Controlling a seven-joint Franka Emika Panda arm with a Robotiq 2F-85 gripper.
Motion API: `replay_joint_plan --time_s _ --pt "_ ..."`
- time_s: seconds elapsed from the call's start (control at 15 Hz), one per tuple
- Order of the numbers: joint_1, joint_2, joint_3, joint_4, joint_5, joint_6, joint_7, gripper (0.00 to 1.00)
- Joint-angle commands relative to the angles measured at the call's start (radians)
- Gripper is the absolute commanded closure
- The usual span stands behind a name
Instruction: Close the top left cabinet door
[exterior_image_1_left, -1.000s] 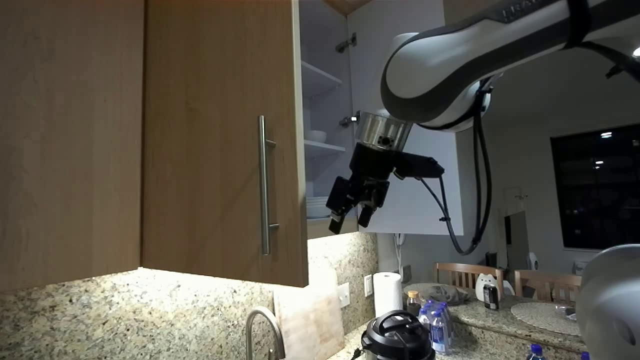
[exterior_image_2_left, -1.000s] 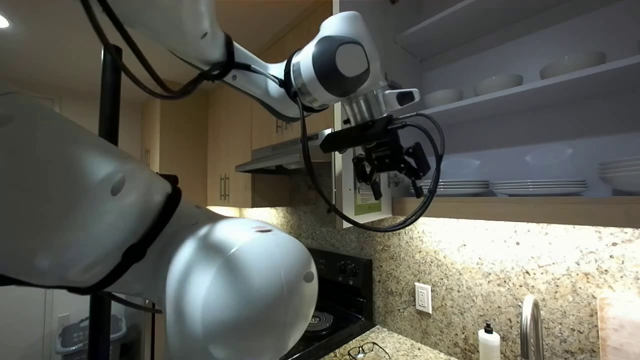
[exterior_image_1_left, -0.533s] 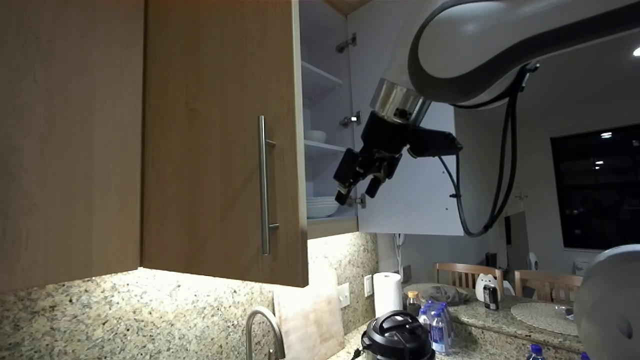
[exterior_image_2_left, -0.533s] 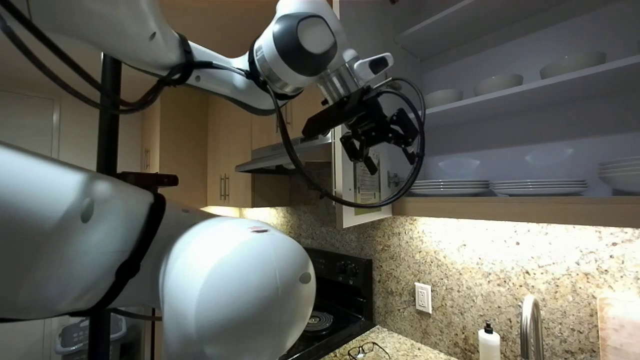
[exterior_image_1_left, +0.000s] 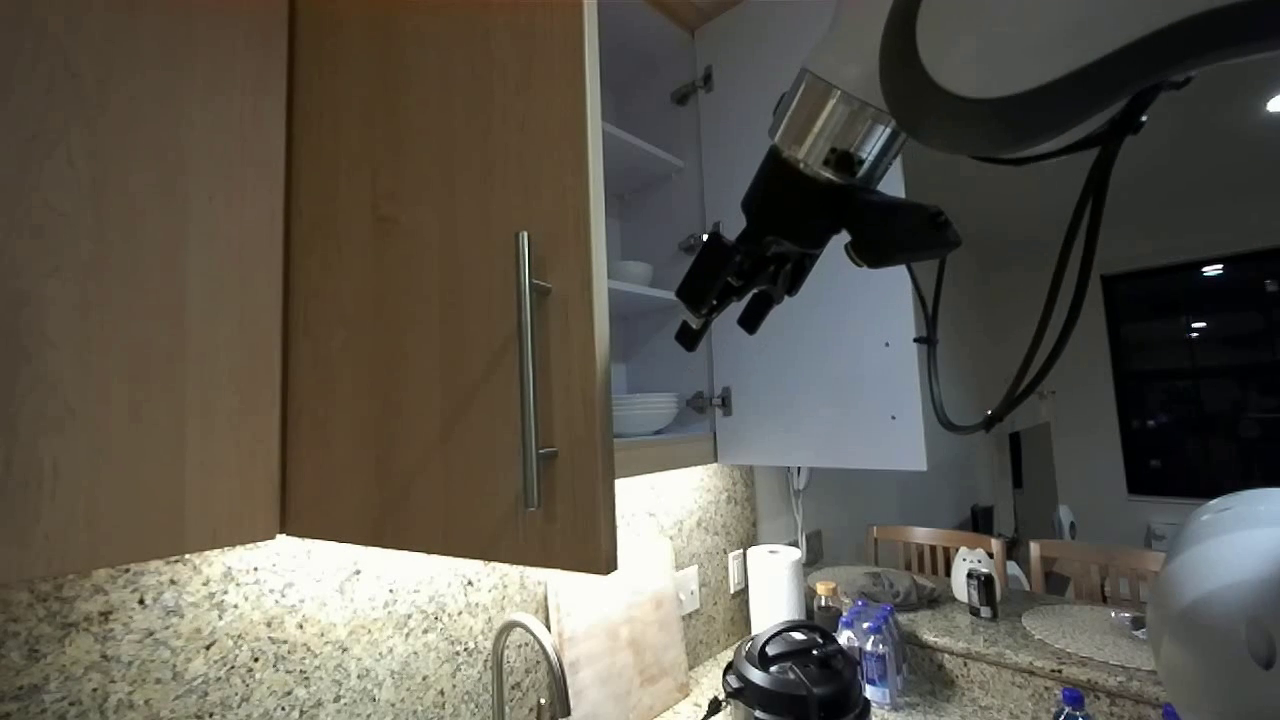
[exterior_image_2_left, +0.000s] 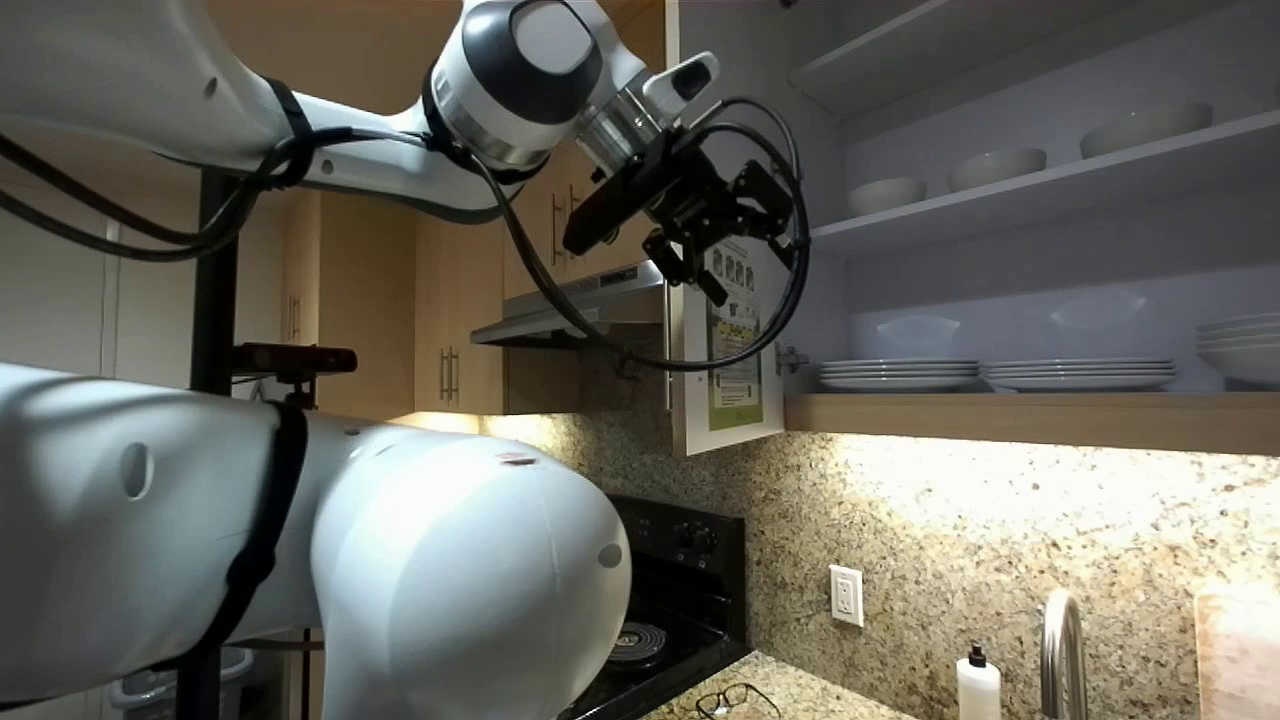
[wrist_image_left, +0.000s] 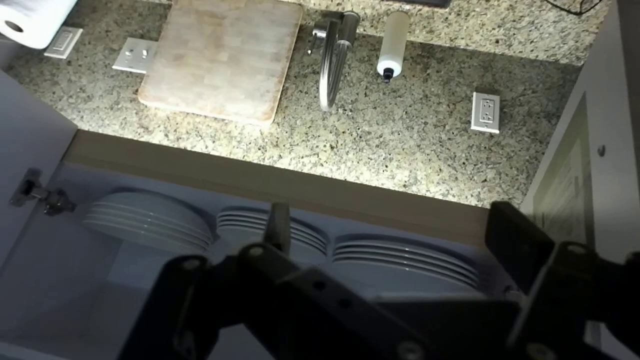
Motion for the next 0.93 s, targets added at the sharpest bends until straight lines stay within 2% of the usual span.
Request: replay_joint_plan --time_s 0.0,0.87 --pt "-0.002 -0.034 0.033 -0.002 -0.041 0.035 0.035 0.00" --pt "0.013 -0.092 0.130 0.037 -0.071 0.082 0.022 0.00"
